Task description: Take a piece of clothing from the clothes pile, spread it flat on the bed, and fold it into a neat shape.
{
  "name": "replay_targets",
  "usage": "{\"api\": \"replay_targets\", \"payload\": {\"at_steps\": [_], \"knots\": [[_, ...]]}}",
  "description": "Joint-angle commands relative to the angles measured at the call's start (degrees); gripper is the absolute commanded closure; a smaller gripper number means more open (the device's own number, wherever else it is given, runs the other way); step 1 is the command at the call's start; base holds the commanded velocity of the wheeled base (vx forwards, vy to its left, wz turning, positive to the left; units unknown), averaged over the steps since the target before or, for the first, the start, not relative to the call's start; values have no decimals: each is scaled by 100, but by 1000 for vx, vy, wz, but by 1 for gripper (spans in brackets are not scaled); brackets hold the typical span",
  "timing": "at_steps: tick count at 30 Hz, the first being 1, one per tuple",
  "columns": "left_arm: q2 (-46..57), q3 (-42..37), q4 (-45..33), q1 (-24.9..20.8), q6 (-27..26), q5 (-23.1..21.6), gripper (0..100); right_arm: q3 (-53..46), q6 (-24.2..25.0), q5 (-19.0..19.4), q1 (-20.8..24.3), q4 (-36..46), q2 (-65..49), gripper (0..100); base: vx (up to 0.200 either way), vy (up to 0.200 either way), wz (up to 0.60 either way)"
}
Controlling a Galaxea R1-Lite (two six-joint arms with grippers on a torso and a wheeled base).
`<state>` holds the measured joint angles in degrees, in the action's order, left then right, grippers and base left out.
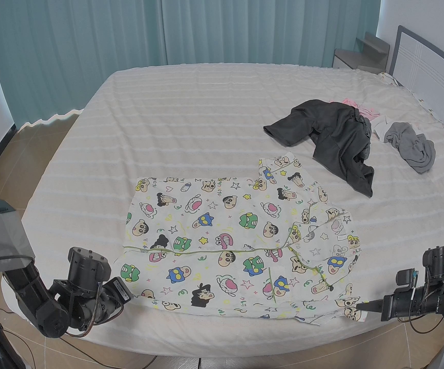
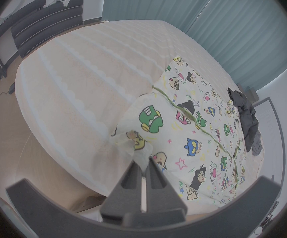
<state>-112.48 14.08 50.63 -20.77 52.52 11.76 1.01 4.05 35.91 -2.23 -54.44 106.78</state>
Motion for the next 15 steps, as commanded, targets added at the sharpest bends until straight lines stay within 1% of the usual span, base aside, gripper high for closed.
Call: {"api": "replay_targets", "payload": {"at_steps": [1,3,4,5,6,8,11,13,15], "knots": [[192,675,-589,170,4,1,100,-22,544,56,3,-664,1,100,0,0,0],[227,895,-826,196,4,1,100,13,720,47,21,-910,36,100,0,0,0],[253,1132,-1029,232,4,1,100,92,861,47,30,-1095,71,100,0,0,0],[253,1132,-1029,232,4,1,100,92,861,47,30,-1095,71,100,0,0,0],[236,1440,-1283,293,4,-7,100,233,1010,47,30,-1183,115,100,0,0,0],[192,1765,-1530,355,4,-16,100,435,1142,39,30,-1183,159,100,0,0,0],[86,2152,-1820,416,13,-34,100,663,1256,12,30,-1183,221,100,0,0,0],[-2,2292,-1872,434,13,-34,100,769,1274,-14,39,-1183,282,100,0,0,0],[-213,2644,-1951,504,13,-34,100,1059,1318,-23,30,-1191,423,100,0,0,0]]}}
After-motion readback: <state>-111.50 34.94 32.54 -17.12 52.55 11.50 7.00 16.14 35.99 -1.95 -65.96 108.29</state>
